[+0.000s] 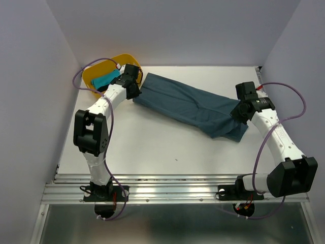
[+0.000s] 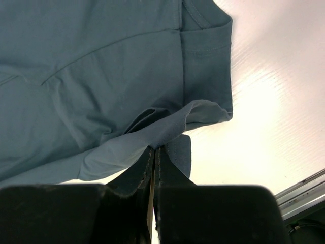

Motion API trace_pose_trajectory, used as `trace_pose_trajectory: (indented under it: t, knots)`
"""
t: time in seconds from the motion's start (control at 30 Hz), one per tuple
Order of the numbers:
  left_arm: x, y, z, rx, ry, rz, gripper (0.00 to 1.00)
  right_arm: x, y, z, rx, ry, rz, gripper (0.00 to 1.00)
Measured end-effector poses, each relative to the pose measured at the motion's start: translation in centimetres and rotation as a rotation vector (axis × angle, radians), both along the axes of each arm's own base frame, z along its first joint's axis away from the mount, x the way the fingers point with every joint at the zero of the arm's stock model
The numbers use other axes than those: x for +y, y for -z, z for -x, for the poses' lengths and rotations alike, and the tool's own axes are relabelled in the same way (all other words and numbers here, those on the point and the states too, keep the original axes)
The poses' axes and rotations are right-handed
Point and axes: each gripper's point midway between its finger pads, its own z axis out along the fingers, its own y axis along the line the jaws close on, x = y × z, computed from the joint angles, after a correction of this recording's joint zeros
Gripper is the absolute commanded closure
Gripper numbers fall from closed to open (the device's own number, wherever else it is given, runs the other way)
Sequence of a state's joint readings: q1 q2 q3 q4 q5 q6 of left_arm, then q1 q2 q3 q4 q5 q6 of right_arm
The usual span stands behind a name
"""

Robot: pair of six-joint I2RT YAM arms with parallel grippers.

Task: Roll the t-shirts
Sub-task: Fold the T-shirt at the center of the board.

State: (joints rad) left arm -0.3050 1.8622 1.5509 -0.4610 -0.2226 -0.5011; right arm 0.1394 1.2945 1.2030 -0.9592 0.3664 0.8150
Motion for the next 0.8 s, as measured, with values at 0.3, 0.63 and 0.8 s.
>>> trace_pose_trajectory:
  t: [0.3, 0.63, 0.8]
  knots:
    - [0.0, 1.5, -0.9, 0.023, -0.011, -0.021, 1.0, -0.9, 1.5, -1.1, 0.056, -0.001, 0.025, 0.99]
    - [0.0, 2.6, -1.7, 0.031, -0.015, -0.032, 1.0, -2.8, 2.5, -2.8, 0.076, 0.013, 0.048, 0.99]
    - [-0.2, 2.0, -2.6, -0.011, -0.008, -0.024, 1.0, -3.7, 3.3, -3.6, 0.084, 0.022, 0.053, 0.99]
